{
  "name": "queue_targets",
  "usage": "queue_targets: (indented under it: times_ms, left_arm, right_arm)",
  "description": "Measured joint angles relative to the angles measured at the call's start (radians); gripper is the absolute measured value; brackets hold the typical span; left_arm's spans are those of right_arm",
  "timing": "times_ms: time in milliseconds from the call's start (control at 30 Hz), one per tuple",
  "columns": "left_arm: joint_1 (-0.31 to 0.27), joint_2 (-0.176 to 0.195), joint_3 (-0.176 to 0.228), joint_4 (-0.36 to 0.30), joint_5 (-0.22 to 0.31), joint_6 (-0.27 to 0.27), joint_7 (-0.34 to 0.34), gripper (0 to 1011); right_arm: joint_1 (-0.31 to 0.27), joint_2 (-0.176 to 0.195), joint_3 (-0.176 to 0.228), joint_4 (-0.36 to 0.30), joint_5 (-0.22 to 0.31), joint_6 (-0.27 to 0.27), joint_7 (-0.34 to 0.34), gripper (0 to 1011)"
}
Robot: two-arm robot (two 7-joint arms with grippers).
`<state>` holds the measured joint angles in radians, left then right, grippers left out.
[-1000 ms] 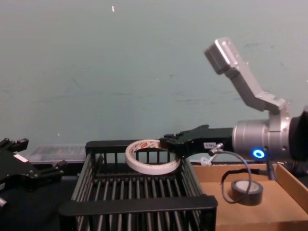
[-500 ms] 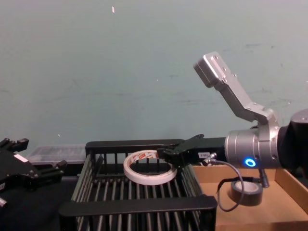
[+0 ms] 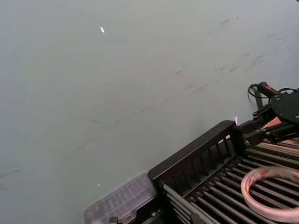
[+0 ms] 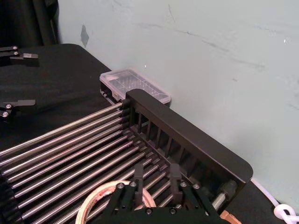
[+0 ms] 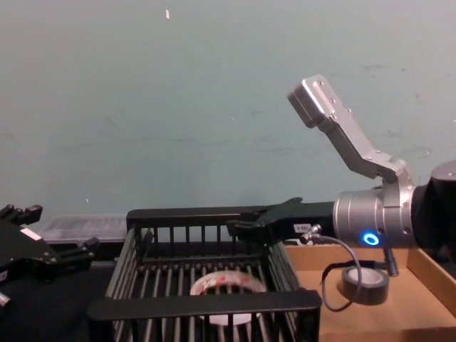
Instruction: Pick up the white tape and place it into the black box , Pick up the silver tape and place it into the brown box.
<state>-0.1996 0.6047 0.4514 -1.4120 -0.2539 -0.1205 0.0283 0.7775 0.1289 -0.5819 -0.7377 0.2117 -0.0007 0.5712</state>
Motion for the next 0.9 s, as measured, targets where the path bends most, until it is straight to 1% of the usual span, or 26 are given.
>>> queue_targets:
  times_ms: [33, 167, 233, 267, 333, 367, 467, 533, 567, 600, 667, 700, 767, 900]
  left_arm:
    - [0.000, 0.000, 0.000, 0.000, 0.000, 0.000, 0.000, 1001]
    - [0.000, 0.000, 0.000, 0.000, 0.000, 0.000, 0.000, 1001]
    - [0.000, 0.000, 0.000, 0.000, 0.000, 0.000, 0.000, 1001]
    - [0.000, 0.000, 0.000, 0.000, 0.000, 0.000, 0.000, 1001]
    - [0.000, 0.000, 0.000, 0.000, 0.000, 0.000, 0.000, 1001]
    - [0.000, 0.000, 0.000, 0.000, 0.000, 0.000, 0.000, 1001]
    - [0.000, 0.000, 0.000, 0.000, 0.000, 0.000, 0.000, 1001]
    - [0.000, 0.000, 0.000, 0.000, 0.000, 0.000, 0.000, 1001]
    - [0.000, 0.000, 0.000, 0.000, 0.000, 0.000, 0.000, 1001]
    - [0.000, 0.000, 0.000, 0.000, 0.000, 0.000, 0.000, 1001]
    - [0.000, 0.000, 0.000, 0.000, 0.000, 0.000, 0.000, 1001]
    - [0.000, 0.000, 0.000, 0.000, 0.000, 0.000, 0.000, 1001]
    - [0.000, 0.000, 0.000, 0.000, 0.000, 0.000, 0.000, 1001]
    - [0.000, 0.000, 0.000, 0.000, 0.000, 0.000, 0.000, 1001]
  right_arm:
    - [0.000, 0.000, 0.000, 0.000, 0.000, 0.000, 0.000, 342]
    - [0.000, 0.000, 0.000, -0.001, 0.001, 0.001, 0.001, 483]
    - [-0.001, 0.001, 0.000, -0.001, 0.001, 0.001, 0.001, 524]
    - [-0.001, 0.001, 0.000, -0.001, 0.001, 0.001, 0.001, 589]
    - [-0.001, 0.001, 0.000, -0.001, 0.001, 0.001, 0.001, 626]
    - [-0.001, 0.001, 0.000, -0.001, 0.001, 0.001, 0.001, 685]
    - [-0.001, 0.001, 0.000, -0.002, 0.002, 0.002, 0.001, 741]
    - [-0.001, 0.001, 0.000, -0.002, 0.002, 0.002, 0.001, 821]
    - [-0.001, 0.001, 0.000, -0.002, 0.002, 0.002, 0.001, 839]
    - [-0.001, 0.001, 0.000, -0.002, 0.002, 0.002, 0.001, 891]
    - [-0.001, 0.001, 0.000, -0.002, 0.002, 0.002, 0.001, 918]
    - [-0.001, 0.001, 0.000, -0.002, 0.003, 0.002, 0.001, 963]
    - [-0.001, 0.001, 0.000, -0.002, 0.003, 0.002, 0.001, 1002]
    - [-0.001, 0.001, 0.000, -0.002, 0.003, 0.002, 0.001, 1002]
